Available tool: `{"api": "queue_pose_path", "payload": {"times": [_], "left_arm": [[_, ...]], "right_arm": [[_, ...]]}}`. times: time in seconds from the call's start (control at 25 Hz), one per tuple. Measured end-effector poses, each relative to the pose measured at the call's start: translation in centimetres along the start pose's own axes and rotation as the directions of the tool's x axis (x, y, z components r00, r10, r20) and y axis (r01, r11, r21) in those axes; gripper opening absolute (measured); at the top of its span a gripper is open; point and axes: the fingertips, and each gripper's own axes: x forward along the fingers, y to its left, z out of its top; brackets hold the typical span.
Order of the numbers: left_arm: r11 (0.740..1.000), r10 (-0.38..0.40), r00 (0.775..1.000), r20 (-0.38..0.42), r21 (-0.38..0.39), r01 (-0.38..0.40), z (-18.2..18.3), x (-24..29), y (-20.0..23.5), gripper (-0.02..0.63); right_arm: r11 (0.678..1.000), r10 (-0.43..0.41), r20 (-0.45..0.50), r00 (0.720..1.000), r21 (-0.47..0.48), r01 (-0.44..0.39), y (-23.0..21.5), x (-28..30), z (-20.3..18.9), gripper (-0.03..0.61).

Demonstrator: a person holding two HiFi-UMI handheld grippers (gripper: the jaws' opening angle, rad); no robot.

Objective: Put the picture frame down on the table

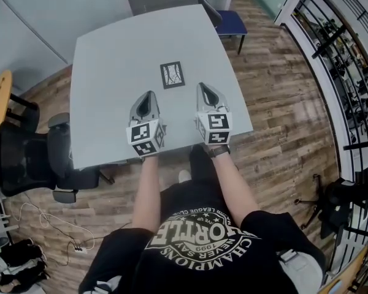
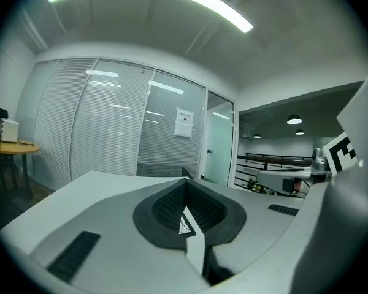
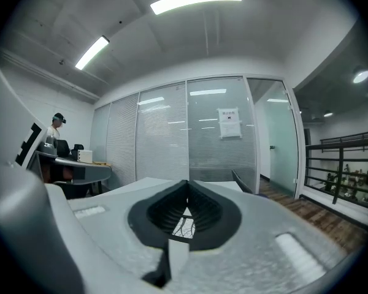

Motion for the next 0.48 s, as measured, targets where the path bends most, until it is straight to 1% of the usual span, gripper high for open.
{"api": "queue_pose_path", "payload": {"times": [0.12, 0.24, 0.48], "left_arm": [[1.000, 0.022, 1.000, 0.004, -0.003, -0.022, -0.3, -0.9, 0.7, 0.006], [0.999, 0.034, 0.999, -0.009, -0.006, -0.034, -1.3, -1.3, 1.5, 0.006], [0.997, 0.067, 0.997, -0.049, -0.023, -0.068, -3.8, 0.3, 4.0, 0.006]], "right_arm": [[1.000, -0.005, -0.011, 1.000, -0.006, 0.005, 0.0, -0.9, -0.5, -0.002], [1.000, -0.014, -0.034, 0.999, -0.007, 0.013, -0.3, -1.1, -1.5, -0.002], [1.000, -0.026, -0.066, 0.997, 0.000, 0.026, -1.8, 0.4, -3.6, -0.002]]}}
